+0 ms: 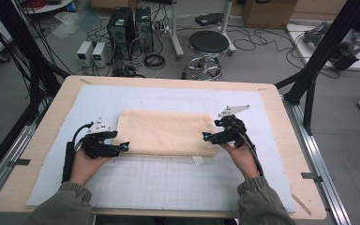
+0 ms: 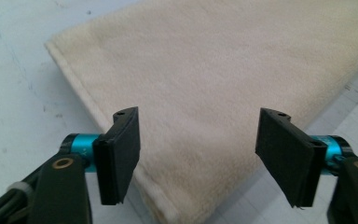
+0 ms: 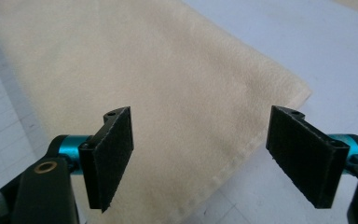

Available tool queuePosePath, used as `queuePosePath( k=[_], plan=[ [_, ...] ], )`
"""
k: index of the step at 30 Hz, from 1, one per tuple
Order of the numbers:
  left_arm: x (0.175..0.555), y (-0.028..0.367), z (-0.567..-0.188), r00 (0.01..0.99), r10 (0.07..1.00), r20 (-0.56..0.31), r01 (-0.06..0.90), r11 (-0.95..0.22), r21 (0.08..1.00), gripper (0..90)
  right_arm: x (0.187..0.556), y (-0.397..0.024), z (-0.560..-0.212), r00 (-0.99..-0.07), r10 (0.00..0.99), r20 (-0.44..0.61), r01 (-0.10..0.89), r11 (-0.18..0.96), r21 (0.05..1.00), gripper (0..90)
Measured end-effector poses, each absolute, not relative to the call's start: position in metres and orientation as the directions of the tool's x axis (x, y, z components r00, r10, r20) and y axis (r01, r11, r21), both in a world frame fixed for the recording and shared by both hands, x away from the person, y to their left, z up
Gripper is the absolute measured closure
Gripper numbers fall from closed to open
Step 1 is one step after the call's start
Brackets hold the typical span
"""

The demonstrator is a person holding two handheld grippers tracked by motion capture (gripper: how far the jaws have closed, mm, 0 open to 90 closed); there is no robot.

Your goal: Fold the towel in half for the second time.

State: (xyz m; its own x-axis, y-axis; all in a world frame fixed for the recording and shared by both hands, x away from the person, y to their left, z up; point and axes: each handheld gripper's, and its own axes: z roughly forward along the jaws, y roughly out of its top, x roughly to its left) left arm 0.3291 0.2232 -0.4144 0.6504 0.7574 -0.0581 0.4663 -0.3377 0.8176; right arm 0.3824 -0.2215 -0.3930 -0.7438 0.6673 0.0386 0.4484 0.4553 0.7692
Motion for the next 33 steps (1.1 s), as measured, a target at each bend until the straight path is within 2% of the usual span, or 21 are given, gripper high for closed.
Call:
queuePosePath(
  k=[14,18,33],
  plan=[
    [0.314,0.226,-0.41,0.638,0.767,-0.06,0.452,-0.31,0.837,17.0,0.358,-0.234,-0.4,-0.749,0.66,0.064,0.443,0.426,0.789,16.2],
    [0.31,0.226,-0.408,0.637,0.769,-0.056,0.443,-0.306,0.843,13.5,0.354,-0.24,-0.399,-0.74,0.669,0.071,0.448,0.411,0.794,12.1],
    [0.292,0.228,-0.401,0.651,0.758,-0.049,0.406,-0.293,0.866,10.0,0.329,-0.246,-0.395,-0.745,0.667,0.005,0.385,0.425,0.819,11.8]
  ],
)
